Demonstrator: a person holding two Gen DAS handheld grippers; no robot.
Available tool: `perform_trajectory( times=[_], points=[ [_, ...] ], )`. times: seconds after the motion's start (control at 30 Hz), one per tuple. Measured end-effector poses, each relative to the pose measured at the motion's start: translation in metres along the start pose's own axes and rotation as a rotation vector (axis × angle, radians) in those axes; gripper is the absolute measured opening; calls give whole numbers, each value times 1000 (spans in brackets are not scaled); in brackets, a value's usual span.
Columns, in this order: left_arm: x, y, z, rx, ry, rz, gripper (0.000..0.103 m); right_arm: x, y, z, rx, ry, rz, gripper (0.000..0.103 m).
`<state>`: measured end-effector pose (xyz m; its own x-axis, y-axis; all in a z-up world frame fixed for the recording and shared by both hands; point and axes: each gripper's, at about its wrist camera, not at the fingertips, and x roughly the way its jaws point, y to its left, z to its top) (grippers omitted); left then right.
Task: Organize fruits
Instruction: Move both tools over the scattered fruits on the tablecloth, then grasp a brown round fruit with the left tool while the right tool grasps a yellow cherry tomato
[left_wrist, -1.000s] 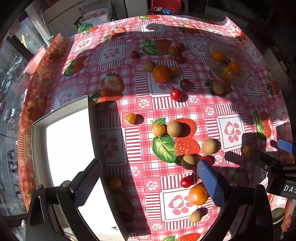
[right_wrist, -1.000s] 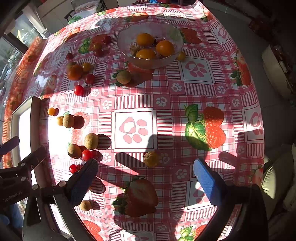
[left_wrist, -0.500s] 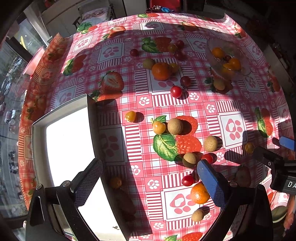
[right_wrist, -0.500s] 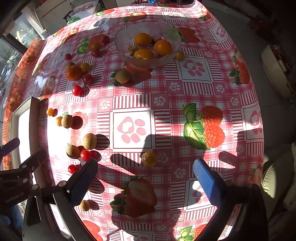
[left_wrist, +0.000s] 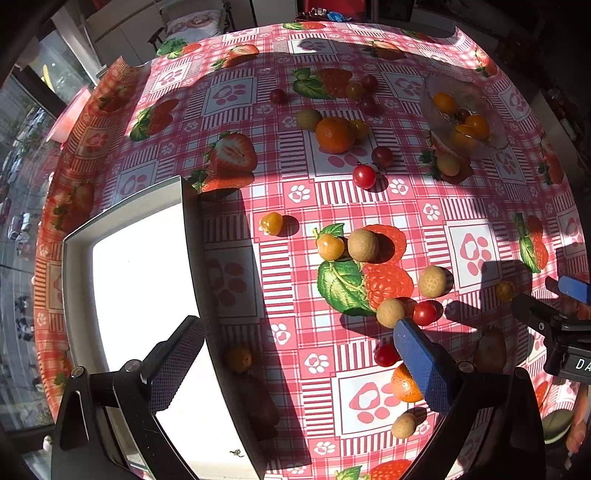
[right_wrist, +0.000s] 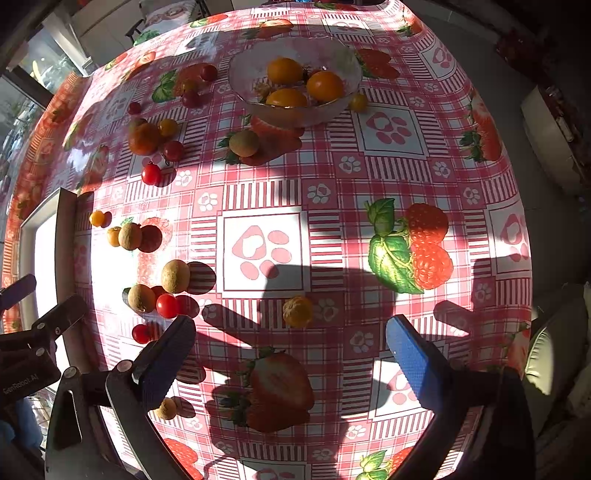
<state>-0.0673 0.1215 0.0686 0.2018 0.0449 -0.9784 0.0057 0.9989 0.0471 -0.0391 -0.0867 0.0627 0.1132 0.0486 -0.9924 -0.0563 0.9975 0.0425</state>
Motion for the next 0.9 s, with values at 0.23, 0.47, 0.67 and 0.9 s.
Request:
perform_trajectory(
  times=[0.23, 0.47, 0.67, 0.9],
  points=[
    [8, 6, 0, 20, -4, -1, 103, 10, -8, -11, 19, 13, -8, 103],
    [21, -9, -13, 62, 17, -22, 103, 21, -23, -29, 46, 38, -18, 103],
    [29, -27, -21, 95, 35, -50, 103, 30, -20, -32, 36, 42, -13, 103],
    [36, -48, -11, 116, 19, -79, 101, 42, -11, -17, 22, 29, 2, 97]
  ],
)
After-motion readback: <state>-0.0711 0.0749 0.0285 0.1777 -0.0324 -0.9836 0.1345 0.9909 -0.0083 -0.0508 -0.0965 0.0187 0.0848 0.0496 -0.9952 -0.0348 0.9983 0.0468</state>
